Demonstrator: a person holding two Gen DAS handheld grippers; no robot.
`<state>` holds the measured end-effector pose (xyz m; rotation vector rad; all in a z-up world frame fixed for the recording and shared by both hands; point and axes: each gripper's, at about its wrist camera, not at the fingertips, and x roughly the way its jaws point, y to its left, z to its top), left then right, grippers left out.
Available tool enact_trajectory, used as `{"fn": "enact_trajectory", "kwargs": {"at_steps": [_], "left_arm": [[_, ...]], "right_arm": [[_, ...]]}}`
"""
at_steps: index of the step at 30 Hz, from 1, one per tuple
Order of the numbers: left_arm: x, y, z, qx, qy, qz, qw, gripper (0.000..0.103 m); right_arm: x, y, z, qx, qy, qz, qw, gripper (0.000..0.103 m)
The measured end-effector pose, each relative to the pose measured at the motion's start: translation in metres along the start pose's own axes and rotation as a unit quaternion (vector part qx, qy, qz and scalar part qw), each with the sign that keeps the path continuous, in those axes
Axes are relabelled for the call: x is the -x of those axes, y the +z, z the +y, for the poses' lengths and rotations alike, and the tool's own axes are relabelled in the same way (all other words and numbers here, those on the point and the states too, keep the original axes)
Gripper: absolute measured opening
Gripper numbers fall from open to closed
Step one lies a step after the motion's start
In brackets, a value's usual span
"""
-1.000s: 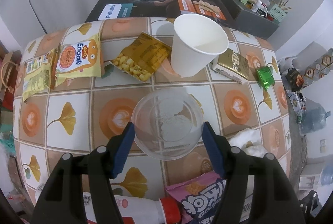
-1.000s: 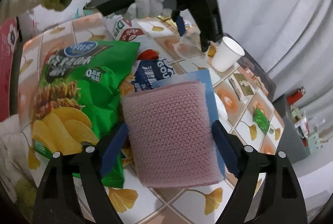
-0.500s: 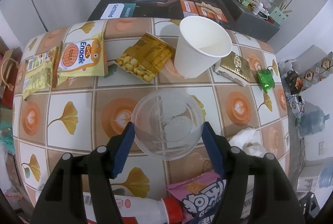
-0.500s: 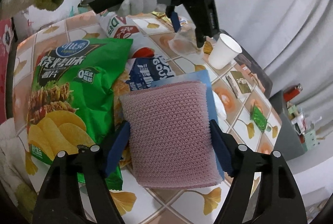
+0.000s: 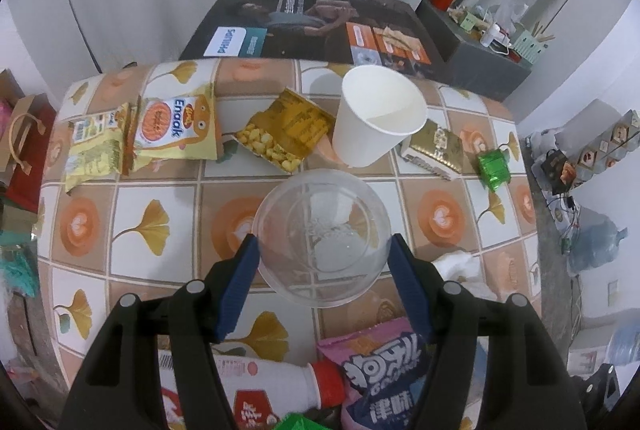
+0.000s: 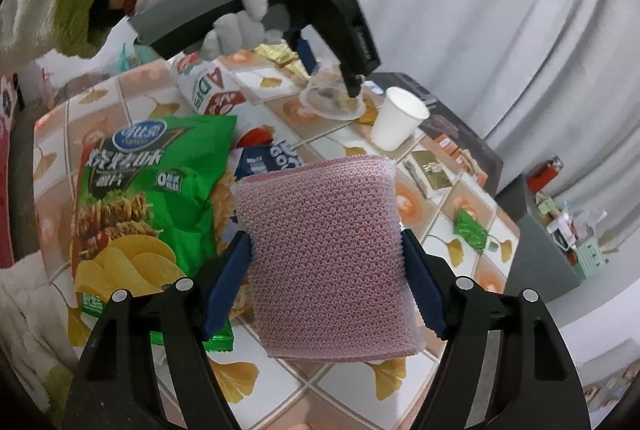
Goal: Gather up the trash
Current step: 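Carry the sponge and clear cup over the blue wastebasket and open both tools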
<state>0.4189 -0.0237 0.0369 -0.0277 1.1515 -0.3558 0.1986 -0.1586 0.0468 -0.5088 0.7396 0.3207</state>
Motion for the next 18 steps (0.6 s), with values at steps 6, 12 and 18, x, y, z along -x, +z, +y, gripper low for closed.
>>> {"fn": "enact_trajectory", "kwargs": {"at_steps": [6,12,18], "left_arm": [[0.032,-0.004,-0.015,-0.008,0.003,-0.014,0.9999,0.064],[0.074,-0.012,-0.048,-0.037,0.005,-0.036,0.9986,0.064],[0.096,-0.025,-0.113,-0.086,-0.019,-0.040,0.9953,0.064]], "right_arm": [[0.029,-0.003,-0.013,-0.026,-0.013,-0.027,0.999,0.070],[0.064,-0.016,-0.034,-0.070,-0.032,-0.054,0.996,0.070],[0.106,-0.051,-0.068,-0.135,-0.070,-0.070,0.986,0.070]]}}
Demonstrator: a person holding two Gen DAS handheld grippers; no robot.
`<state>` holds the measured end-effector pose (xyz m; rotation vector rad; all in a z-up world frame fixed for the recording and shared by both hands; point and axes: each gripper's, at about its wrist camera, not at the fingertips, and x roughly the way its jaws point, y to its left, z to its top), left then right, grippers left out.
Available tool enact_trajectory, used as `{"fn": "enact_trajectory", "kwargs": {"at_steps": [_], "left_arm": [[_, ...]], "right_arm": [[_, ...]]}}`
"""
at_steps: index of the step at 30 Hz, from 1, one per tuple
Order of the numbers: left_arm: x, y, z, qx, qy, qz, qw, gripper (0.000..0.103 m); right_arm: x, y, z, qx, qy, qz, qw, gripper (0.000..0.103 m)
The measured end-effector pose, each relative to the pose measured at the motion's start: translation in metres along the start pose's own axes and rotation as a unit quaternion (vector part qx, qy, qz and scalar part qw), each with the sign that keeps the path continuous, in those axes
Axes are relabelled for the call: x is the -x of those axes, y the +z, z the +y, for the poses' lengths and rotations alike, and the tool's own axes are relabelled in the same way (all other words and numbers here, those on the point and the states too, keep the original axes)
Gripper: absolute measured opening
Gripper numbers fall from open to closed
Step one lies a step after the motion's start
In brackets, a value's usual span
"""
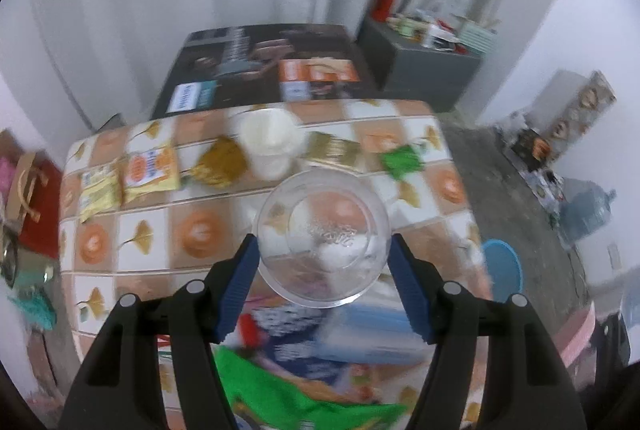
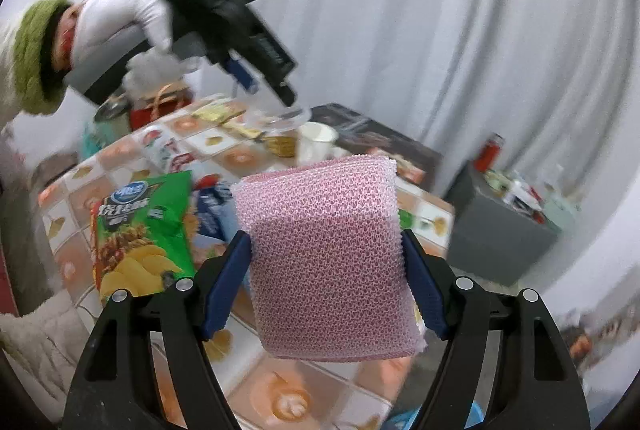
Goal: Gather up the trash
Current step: 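Carry the sponge and clear cup over the blue wastebasket and open both tools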
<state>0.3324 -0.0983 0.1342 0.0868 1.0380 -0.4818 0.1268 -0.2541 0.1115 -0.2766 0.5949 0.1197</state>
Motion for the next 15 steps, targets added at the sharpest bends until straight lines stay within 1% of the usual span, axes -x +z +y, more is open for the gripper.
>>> {"fn": "enact_trajectory", "kwargs": {"at_steps": [5,8,9,11,14,15], "left_arm": [[-0.007,0.000,-0.071,-0.039,-0.040,0.006,0.9984,0.064],[-0.022,0.000,-0.123,-0.065,-0.070,0.018,0.9952,0.064],[-0.026,0.000,-0.135,-0.071,-0.078,0.021,0.9942,0.064],[-0.039,-0.002,-0.171,-0.087,-0.100,0.031,0.9907,0.064],[-0.063,-0.008,-0.223,-0.110,-0.135,0.052,0.9834,0.064],[-0.069,-0.010,-0.236,-0.115,-0.142,0.058,0.9815,0.064]], "right_arm": [[0.030,-0.031,-0.047,-0.063,-0.044,0.006,0.997,0.070],[0.050,-0.058,-0.082,-0.114,-0.078,0.016,0.990,0.070],[0.055,-0.065,-0.090,-0.126,-0.087,0.019,0.988,0.070],[0.064,-0.082,-0.109,-0.156,-0.110,0.027,0.981,0.070],[0.075,-0.113,-0.138,-0.212,-0.135,0.043,0.967,0.070],[0.078,-0.128,-0.151,-0.237,-0.144,0.051,0.959,0.070]]}}
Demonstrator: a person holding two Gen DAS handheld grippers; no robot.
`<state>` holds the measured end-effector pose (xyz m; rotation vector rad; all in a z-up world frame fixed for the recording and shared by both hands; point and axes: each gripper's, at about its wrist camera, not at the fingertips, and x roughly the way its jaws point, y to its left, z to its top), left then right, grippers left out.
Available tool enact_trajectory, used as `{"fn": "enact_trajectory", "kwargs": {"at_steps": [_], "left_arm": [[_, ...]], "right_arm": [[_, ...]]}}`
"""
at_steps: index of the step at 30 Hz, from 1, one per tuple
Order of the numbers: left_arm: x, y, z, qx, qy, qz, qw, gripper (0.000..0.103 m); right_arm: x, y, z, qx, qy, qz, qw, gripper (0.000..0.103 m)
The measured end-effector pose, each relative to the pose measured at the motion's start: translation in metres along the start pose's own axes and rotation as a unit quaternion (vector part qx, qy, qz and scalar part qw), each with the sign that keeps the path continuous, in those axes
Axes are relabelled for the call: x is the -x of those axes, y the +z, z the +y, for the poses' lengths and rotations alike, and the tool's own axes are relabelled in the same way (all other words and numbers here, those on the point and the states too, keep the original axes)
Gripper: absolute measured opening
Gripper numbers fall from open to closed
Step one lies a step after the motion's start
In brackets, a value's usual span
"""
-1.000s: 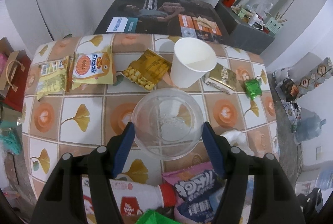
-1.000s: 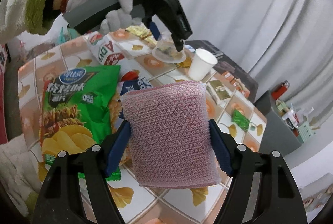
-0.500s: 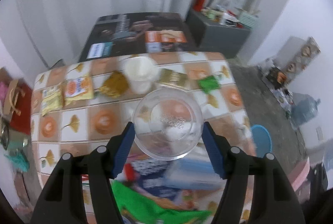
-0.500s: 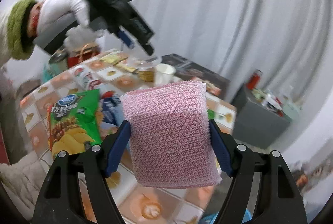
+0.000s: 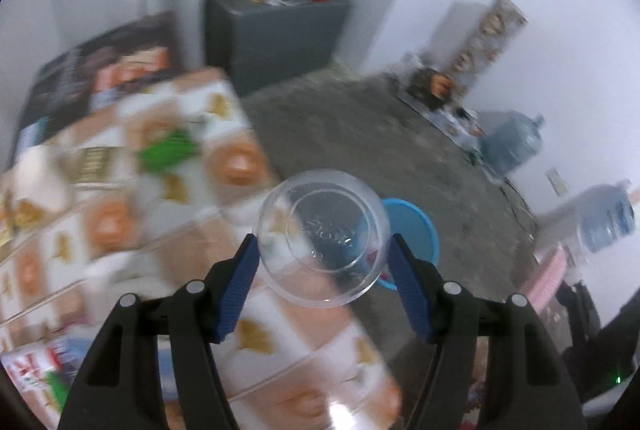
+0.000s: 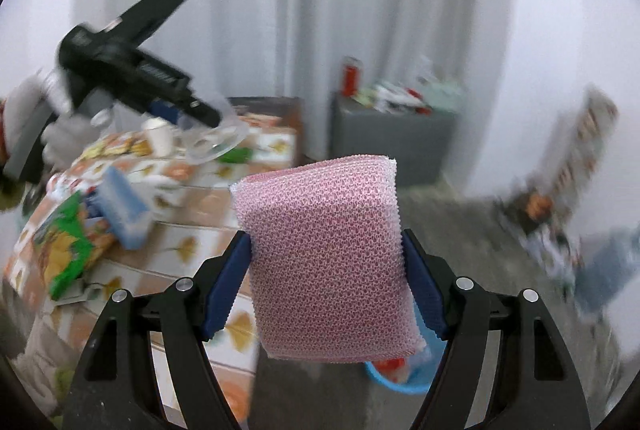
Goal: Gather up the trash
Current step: 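Carry the sponge and clear cup over the blue wastebasket and open both tools, then bring both open tools back over the table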
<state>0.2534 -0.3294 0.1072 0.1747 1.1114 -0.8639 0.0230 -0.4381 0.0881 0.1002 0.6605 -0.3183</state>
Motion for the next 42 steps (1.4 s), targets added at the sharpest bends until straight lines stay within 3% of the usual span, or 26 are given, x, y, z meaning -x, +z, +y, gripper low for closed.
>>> {"fn": "enact_trajectory", "kwargs": {"at_steps": [5,8,16,20,24,27,33,42], "left_arm": [[-0.072,0.007,-0.062,-0.025,-0.037,0.049,0.9978,0.064],[-0.118,0.012,-0.093,-0.036,-0.044,0.077,0.9954,0.064],[-0.236,0.009,-0.150,-0.040,-0.053,0.146,0.9870,0.064],[-0.283,0.002,-0.167,-0.032,-0.049,0.171,0.9836,0.065],[-0.311,0.001,-0.173,-0.015,-0.027,0.160,0.9866,0.070],[-0.316,0.004,-0.175,-0.002,-0.041,0.140,0.9894,0.075],[-0.304,0.004,-0.165,0.000,-0.059,0.131,0.9897,0.076],[-0.258,0.006,-0.125,0.006,-0.065,0.100,0.9929,0.076]], "right_arm": [[-0.021,-0.029,-0.052,-0.079,-0.035,0.040,0.995,0.070],[-0.041,-0.048,-0.086,-0.143,-0.042,0.064,0.987,0.071],[-0.114,-0.099,-0.163,-0.314,-0.048,0.128,0.940,0.071],[-0.141,-0.114,-0.188,-0.356,-0.058,0.128,0.924,0.075],[-0.177,-0.132,-0.209,-0.390,-0.073,0.130,0.909,0.084],[-0.188,-0.147,-0.216,-0.405,-0.084,0.143,0.899,0.084],[-0.173,-0.159,-0.216,-0.413,-0.096,0.139,0.895,0.084],[-0.142,-0.132,-0.199,-0.350,-0.117,0.100,0.924,0.084]]}}
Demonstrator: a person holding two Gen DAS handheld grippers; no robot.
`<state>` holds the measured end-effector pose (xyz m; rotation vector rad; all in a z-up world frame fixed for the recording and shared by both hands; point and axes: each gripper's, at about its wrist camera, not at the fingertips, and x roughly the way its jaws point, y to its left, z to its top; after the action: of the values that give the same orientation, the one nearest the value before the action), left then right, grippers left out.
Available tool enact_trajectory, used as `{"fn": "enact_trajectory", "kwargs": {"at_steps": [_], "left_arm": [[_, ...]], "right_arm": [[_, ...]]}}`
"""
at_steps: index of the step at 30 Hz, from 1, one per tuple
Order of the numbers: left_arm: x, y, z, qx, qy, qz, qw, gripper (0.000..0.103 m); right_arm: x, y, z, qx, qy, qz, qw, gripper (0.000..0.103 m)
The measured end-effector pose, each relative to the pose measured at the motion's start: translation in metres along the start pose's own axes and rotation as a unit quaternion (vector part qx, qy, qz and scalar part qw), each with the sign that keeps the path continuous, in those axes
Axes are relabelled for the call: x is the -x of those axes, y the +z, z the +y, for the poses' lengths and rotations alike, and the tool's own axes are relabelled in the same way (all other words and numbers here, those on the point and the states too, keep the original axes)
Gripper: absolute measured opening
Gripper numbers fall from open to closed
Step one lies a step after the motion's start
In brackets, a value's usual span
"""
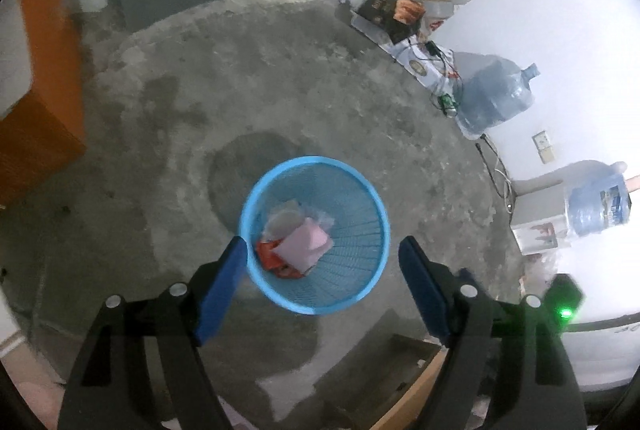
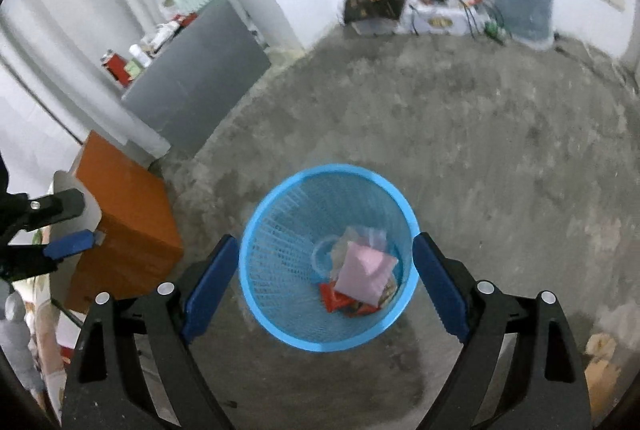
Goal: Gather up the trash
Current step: 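Bring both open tools back over the table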
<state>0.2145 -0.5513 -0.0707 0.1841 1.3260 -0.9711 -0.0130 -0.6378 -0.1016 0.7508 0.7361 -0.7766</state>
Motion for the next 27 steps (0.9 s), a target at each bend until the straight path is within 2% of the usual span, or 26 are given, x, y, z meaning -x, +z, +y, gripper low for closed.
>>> {"fn": "enact_trajectory", "kwargs": {"at_steps": [4,9,13,16,19,22,24,27], "left_arm": [[0.033,-0.006,0.024,0.011,0.001,-0.010,0.9999,0.076],[0.106,-0.017,0.056,0.003,-0.003,-0.040,0.9992,0.076],[0.174,-0.034,0.083,-0.005,0.006,-0.071,0.9974,0.076],[0.229,-0.052,0.110,-0.001,0.023,-0.101,0.9947,0.076],[0.282,-0.075,0.143,0.014,0.038,-0.133,0.9903,0.076],[0.327,-0.100,0.179,0.040,0.060,-0.162,0.9842,0.076],[0.348,-0.115,0.205,0.062,0.076,-0.172,0.9802,0.076],[0.364,-0.137,0.248,0.104,0.093,-0.174,0.9748,0.076]], "right_arm": [[0.025,0.003,0.028,0.047,0.015,-0.026,0.998,0.084],[0.061,0.007,0.075,0.110,0.075,-0.041,0.990,0.084],[0.089,0.005,0.113,0.151,0.128,-0.051,0.979,0.084],[0.108,-0.001,0.148,0.193,0.164,-0.059,0.966,0.084],[0.128,-0.015,0.187,0.250,0.205,-0.065,0.944,0.086],[0.147,-0.033,0.227,0.315,0.252,-0.060,0.913,0.087],[0.156,-0.049,0.259,0.364,0.293,-0.044,0.883,0.088],[0.160,-0.075,0.297,0.414,0.321,-0.029,0.851,0.088]]}}
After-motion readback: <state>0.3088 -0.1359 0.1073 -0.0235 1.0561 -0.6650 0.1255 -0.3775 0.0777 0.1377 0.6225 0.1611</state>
